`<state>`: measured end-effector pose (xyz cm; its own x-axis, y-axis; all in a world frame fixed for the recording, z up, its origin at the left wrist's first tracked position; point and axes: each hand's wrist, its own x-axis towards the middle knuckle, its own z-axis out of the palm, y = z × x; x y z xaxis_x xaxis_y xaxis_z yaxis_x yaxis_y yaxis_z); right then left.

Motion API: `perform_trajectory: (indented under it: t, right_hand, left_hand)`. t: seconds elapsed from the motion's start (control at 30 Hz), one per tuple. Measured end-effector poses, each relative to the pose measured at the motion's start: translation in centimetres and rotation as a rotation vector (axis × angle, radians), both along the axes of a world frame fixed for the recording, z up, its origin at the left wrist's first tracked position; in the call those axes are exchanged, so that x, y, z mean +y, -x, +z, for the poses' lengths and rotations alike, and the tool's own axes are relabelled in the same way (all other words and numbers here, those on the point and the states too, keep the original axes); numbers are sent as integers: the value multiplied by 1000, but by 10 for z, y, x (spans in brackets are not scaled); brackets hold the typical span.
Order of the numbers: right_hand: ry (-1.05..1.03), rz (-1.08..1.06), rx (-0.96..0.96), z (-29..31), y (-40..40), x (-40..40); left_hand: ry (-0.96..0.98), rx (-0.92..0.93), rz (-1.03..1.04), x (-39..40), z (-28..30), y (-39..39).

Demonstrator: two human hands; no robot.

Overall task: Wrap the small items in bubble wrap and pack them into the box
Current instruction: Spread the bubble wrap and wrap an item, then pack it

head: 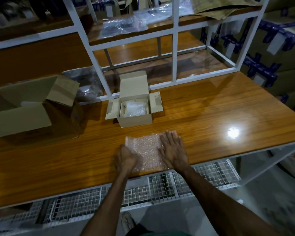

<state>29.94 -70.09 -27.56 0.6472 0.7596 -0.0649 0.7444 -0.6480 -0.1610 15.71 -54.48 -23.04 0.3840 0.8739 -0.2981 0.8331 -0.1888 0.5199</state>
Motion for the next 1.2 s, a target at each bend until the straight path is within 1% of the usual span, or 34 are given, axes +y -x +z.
perform_trajectory:
  t: [0.07, 0.13, 0.2, 0.4, 0.47, 0.53, 0.63, 0.73, 0.8, 0.93, 1.03, 1.13, 1.2]
  right_hand:
    - [13, 32, 10, 3, -5, -2]
    - [22, 69, 9, 4, -11, -5]
    - [13, 84, 21, 7, -14, -6]
    - [48, 148, 52, 9, -14, 15]
    - [42, 155, 83, 7, -13, 23]
    - [36, 156, 109, 4, -16, 28]
    - [24, 158, 154, 5, -21, 27]
    - [-74, 181, 192, 12, -31, 19]
    - [-181, 222, 216, 11, -43, 13]
    - [-258, 286, 186, 11, -51, 3]
    - [-349, 216, 179, 17, -48, -4]
    - [-446, 31, 210, 20, -46, -13]
    - [-495, -30, 211, 24, -42, -15]
  left_hand:
    - [87, -98, 61, 9, 0, 0]
    - [111, -139, 77, 21, -1, 6]
    - [80, -189, 99, 31, 3, 13]
    - [-46, -318, 153, 40, 47, 15]
    - [-129, -350, 103, 37, 59, 12]
    - [-164, -401, 24, 23, 69, 5]
    - [-141, -426, -151, -11, 73, -13]
    - [-84, -437, -284, -43, 59, -28]
    - [-66, -432, -308, -54, 44, -33]
    - [-49, -442, -317, -59, 22, -37]
    - [-68, -418, -356, -55, 6, -34]
    - [-74, -389, -391, -49, -6, -28]
    - [-61, -348, -442, -46, -13, -27]
